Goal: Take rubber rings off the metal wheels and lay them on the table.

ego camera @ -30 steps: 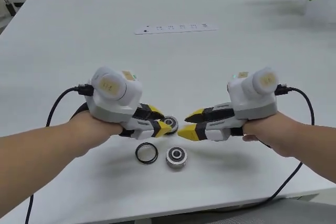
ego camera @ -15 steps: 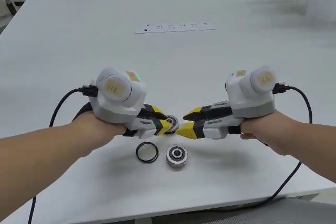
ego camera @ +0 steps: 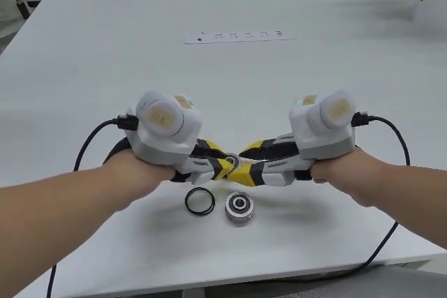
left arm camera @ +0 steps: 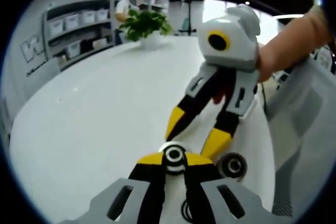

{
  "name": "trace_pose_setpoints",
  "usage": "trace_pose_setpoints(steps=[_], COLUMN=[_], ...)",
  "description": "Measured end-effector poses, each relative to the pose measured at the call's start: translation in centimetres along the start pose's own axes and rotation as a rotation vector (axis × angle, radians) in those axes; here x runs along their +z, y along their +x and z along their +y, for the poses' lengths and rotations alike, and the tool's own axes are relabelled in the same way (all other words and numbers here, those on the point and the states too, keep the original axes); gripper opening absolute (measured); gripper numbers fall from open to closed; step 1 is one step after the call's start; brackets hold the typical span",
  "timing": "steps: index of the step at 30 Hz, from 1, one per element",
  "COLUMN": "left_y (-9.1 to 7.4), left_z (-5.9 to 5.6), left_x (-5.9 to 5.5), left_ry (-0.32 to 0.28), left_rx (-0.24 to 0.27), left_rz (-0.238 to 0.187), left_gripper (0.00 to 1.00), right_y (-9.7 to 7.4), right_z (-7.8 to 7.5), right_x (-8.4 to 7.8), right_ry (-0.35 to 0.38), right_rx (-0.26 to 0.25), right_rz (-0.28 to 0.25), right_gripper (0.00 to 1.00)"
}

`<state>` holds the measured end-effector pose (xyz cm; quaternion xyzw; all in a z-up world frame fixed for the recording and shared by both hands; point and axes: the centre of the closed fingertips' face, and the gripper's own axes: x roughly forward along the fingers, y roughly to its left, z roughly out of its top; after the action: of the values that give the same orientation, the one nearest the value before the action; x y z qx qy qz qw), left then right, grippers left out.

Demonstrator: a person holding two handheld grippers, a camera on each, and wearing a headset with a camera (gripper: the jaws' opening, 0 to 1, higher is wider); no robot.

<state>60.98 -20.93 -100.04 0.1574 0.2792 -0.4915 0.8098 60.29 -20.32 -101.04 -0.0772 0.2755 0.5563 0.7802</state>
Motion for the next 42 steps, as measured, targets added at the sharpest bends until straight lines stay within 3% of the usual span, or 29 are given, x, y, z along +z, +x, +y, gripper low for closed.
trace_pose_setpoints(steps=[15, 31, 42], left_y=[0.0, 0.1, 0.1], left_z=[0.1, 0.2, 0.4], left_x=[0.0, -0.1, -0.1], left_ry=[-0.007, -0.006, -0.012], left_rx=[0.015, 0.024, 0.027], left_rz=[0.003, 0.004, 0.005], left_gripper=[0.13, 0.13, 0.13], right_y=[0.3, -0.3, -0.7], right_z=[-0.4, -0.3, -0.5], right_x=[-0.2, -0.3, -0.9], right_ry=[-0.041, -0.069, -0.086], right_rx=[-0.042, -0.045, -0.043], right_rz=[0.008, 0.015, 0.039], right_gripper=[0.25, 0.21, 0.12])
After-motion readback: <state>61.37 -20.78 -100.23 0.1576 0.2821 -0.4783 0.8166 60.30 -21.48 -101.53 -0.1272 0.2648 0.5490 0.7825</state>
